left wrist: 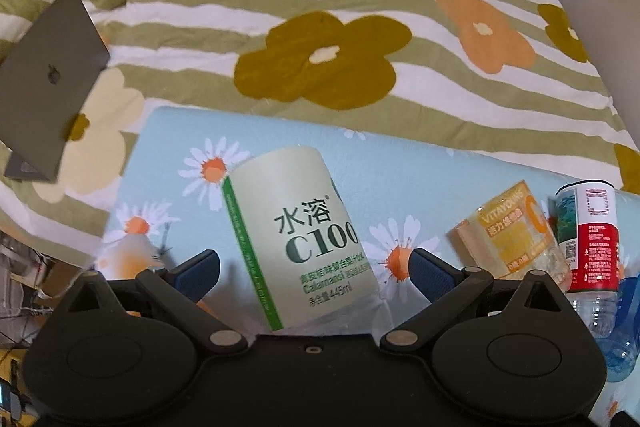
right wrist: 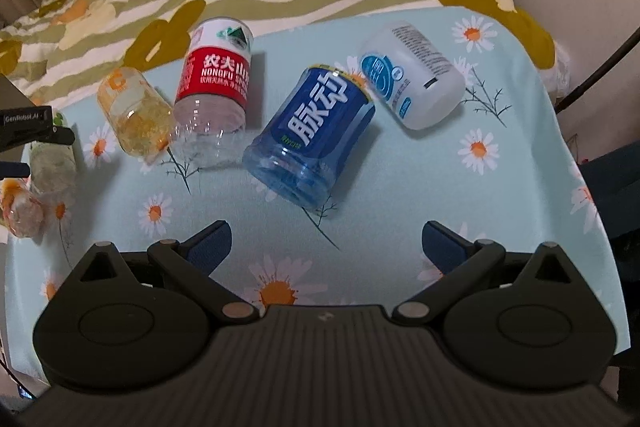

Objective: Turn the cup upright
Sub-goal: 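Move the left gripper to the lying white-green cup and close on it, then lift the white-green cup with the left gripper toward the right gripper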

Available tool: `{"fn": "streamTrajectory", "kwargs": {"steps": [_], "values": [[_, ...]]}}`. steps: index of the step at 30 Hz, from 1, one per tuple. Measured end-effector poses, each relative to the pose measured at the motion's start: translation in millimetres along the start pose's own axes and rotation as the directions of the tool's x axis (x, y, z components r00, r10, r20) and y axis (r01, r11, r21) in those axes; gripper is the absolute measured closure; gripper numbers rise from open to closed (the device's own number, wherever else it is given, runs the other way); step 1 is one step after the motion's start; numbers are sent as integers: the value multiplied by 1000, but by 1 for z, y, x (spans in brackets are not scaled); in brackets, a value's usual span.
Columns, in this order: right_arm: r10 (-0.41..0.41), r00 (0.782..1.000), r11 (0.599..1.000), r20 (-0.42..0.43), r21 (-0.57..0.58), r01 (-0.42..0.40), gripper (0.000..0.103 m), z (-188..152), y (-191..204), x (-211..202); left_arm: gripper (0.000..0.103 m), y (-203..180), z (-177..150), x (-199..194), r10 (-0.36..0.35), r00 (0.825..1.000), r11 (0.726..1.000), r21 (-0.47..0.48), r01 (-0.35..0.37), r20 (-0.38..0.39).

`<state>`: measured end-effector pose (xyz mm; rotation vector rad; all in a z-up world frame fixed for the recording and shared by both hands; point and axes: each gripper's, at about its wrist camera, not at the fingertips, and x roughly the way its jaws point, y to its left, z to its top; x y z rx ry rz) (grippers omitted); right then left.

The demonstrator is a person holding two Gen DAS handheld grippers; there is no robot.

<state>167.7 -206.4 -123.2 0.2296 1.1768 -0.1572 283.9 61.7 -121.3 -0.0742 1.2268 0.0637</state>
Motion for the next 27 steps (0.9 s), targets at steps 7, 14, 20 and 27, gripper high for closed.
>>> {"fn": "streamTrajectory", "kwargs": {"steps": [7,14,20,27], "values": [[2,1000,1000,-19,1,-2,0,-1,7,5,20,-2,0,12,-12,999,1000,-3,12,-34],[6,1000,1000,-8,13,-6,0,0,6,4,29,-4,-2,10,-18,1000,999,31,18,-22],[18,1000,1000,8,21,-18,0,-2,3,-1,29,-9,-5,-4,-39,999,998,53,38,17],[52,998,999,42,8,-52,0,-6,-3,-15,29,-22,-18,-33,-49,996,995,91,43,72]]}}
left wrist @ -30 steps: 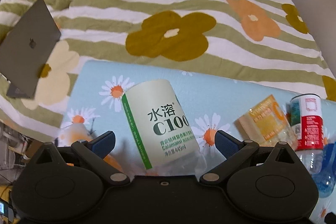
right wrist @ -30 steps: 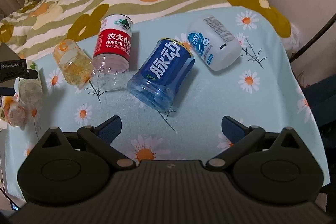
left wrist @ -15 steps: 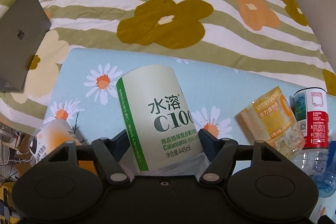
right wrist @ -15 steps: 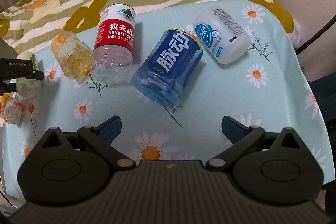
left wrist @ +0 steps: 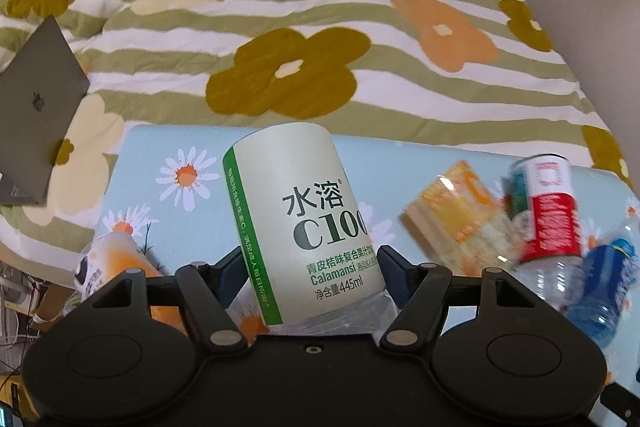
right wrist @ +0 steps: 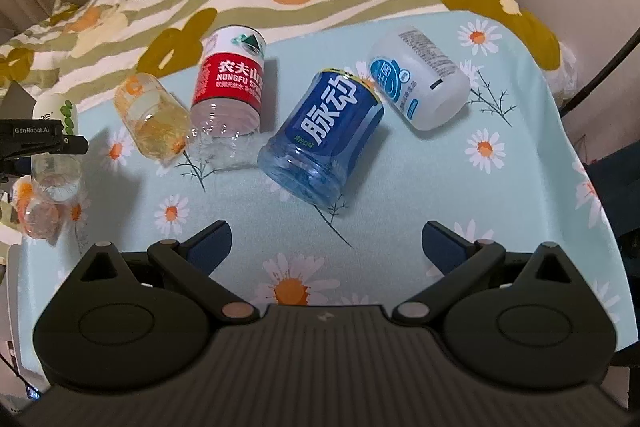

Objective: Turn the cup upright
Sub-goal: 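Lift the white-green cup with the left gripper toward the right gripper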

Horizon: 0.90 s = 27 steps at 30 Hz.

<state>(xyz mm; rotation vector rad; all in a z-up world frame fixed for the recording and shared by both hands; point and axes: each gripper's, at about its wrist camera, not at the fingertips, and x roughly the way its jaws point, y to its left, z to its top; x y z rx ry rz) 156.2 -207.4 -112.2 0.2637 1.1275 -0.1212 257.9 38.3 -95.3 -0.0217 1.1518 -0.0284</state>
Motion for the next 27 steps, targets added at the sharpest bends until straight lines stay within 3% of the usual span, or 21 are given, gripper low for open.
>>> {"fn": "streamTrajectory", "kwargs": {"steps": [13,20,27], "values": [[26,997,992,74,-128,-16,0,-26,-23,-30,29,-56,-67,-55,-66,996,989,137,58,58],[42,994,980,99,-199,-22,0,-48,-43,-34,29,-98,-118,-54,-108,994,973,205,103,14],[59,993,971,101,-236,-34,0,-63,-58,-32,29,-127,-149,-35,-116,993,962,250,114,-6]]}}
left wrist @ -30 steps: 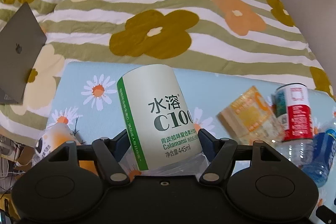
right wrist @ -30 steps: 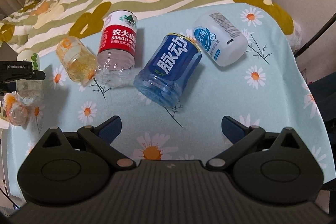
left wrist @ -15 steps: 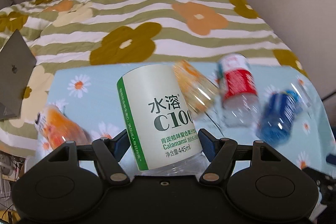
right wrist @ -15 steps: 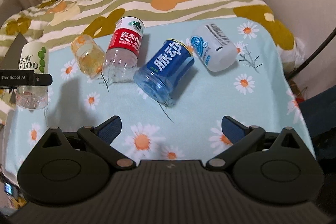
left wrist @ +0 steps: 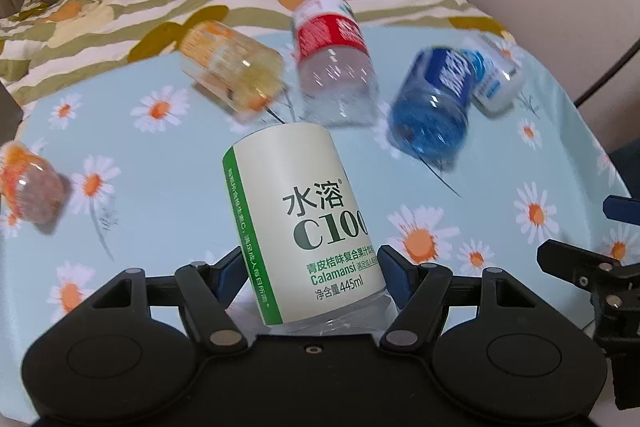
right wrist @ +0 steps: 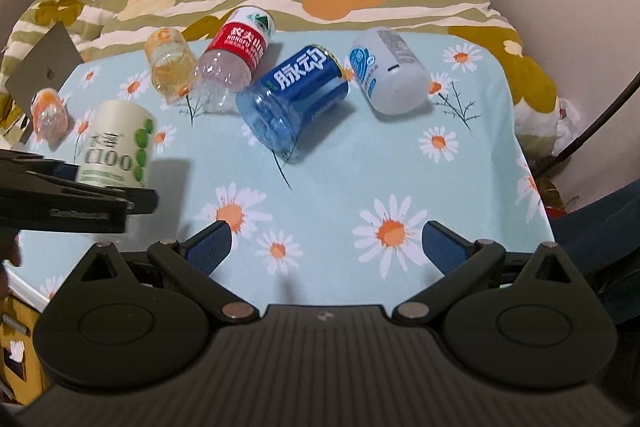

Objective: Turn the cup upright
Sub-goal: 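Lift the white-green cup with the left gripper toward the right gripper, then close the right gripper on the white-green cup while the left gripper releases it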

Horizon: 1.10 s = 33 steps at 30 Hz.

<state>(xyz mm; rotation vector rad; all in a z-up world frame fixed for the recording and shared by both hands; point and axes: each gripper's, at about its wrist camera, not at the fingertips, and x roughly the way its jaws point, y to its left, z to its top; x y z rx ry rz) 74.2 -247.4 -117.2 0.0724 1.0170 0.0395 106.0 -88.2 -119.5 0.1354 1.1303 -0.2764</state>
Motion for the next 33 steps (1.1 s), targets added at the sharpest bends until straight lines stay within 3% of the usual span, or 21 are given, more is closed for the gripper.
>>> {"fn": "streamTrajectory", "kwargs": {"steps": [12,16,20,30,33], "values": [[12,1000,1000,-15,4,-12,0,-19,-21,-3,28,-18,-10,23,14,999,1000,-9,-14,-33],[18,1000,1000,-17,8,-18,0,-21,-24,-5,13,-19,-11,21,26,999,1000,-15,-26,-26],[25,1000,1000,-11,6,-25,0,-21,-25,-7,12,-22,-11,15,54,999,999,2,-54,-10],[81,997,996,-14,-44,-81,0,-5,-17,-21,9,-14,-14,-32,103,993,994,-45,-100,59],[92,996,993,-19,-77,-93,0,7,-6,-24,1,-4,-16,-51,116,990,991,-84,-109,82]]}}
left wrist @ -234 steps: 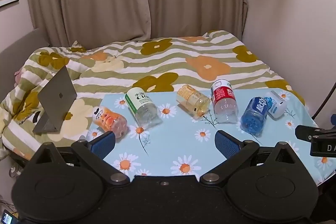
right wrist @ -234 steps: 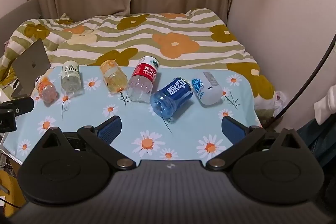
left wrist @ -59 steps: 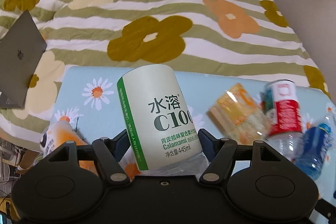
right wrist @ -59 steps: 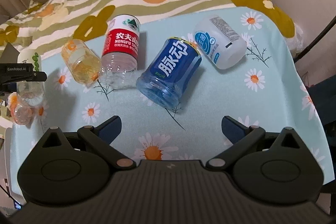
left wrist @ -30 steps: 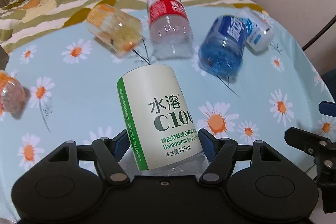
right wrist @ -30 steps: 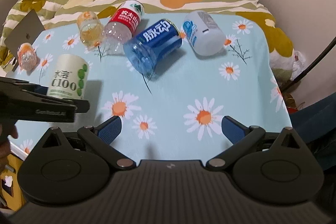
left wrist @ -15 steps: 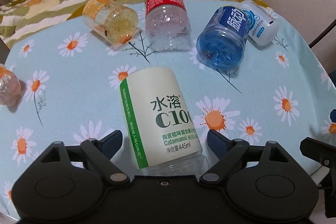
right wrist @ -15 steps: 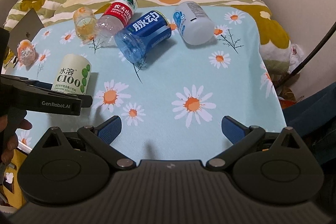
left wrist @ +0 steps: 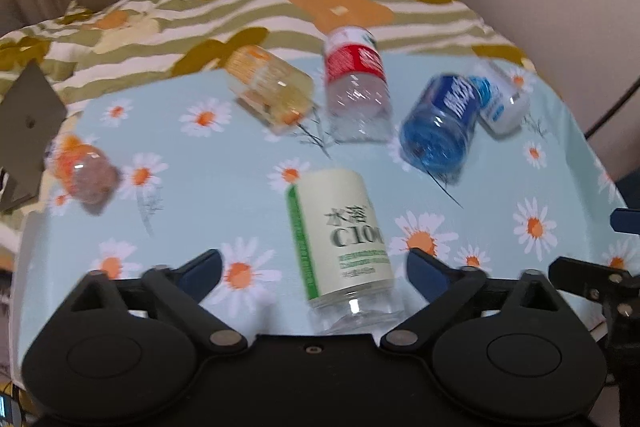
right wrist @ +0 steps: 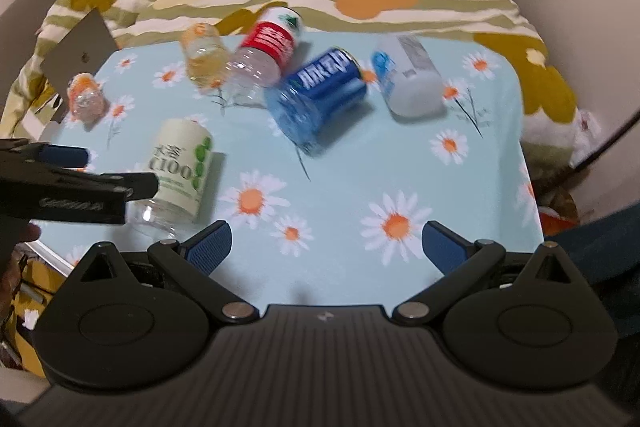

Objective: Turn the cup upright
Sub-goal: 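Close the right gripper on the white-green cup while the left gripper releases it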

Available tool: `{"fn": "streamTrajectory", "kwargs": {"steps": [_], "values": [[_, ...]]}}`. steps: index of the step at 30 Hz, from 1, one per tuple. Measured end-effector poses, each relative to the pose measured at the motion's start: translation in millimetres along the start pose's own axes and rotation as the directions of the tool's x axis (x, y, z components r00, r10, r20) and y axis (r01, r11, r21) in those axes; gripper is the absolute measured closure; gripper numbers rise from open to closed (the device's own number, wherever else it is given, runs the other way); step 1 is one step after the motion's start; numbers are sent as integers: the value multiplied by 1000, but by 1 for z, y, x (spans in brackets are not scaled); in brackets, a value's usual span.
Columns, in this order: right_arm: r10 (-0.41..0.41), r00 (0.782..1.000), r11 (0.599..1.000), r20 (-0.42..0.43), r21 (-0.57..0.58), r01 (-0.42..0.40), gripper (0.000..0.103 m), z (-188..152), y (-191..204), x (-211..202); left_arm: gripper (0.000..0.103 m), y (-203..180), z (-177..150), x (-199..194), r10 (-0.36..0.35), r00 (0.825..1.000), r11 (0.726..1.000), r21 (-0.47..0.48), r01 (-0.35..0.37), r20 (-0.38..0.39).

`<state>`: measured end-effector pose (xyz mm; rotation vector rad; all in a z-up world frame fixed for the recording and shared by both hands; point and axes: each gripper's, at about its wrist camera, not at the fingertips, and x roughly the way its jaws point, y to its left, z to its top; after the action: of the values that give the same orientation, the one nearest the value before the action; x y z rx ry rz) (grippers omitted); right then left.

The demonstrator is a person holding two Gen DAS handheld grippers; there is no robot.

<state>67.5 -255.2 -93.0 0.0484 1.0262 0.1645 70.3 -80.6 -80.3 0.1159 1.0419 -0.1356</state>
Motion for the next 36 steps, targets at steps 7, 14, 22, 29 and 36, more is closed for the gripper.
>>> {"fn": "streamTrajectory", "kwargs": {"steps": [7,14,22,29,36], "values": [[7,999,996,-32,-86,-10,0,38,45,9,1,42,-8,-19,20,1000,999,-49,-20,4],[51,983,992,-179,-104,-70,0,74,92,55,1,93,-30,-21,2,1000,997,-82,-3,-9],[68,948,996,-312,-41,-85,0,102,120,115,1,149,-54,-6,-28,998,984,-175,17,-60],[147,902,987,-405,115,-110,20,105,117,147,1,179,-56,-3,-21,998,977,-213,8,-60],[173,901,980,-398,157,-118,28,101,114,149,1,193,-57,-3,-18,998,972,-233,4,-58]]}}
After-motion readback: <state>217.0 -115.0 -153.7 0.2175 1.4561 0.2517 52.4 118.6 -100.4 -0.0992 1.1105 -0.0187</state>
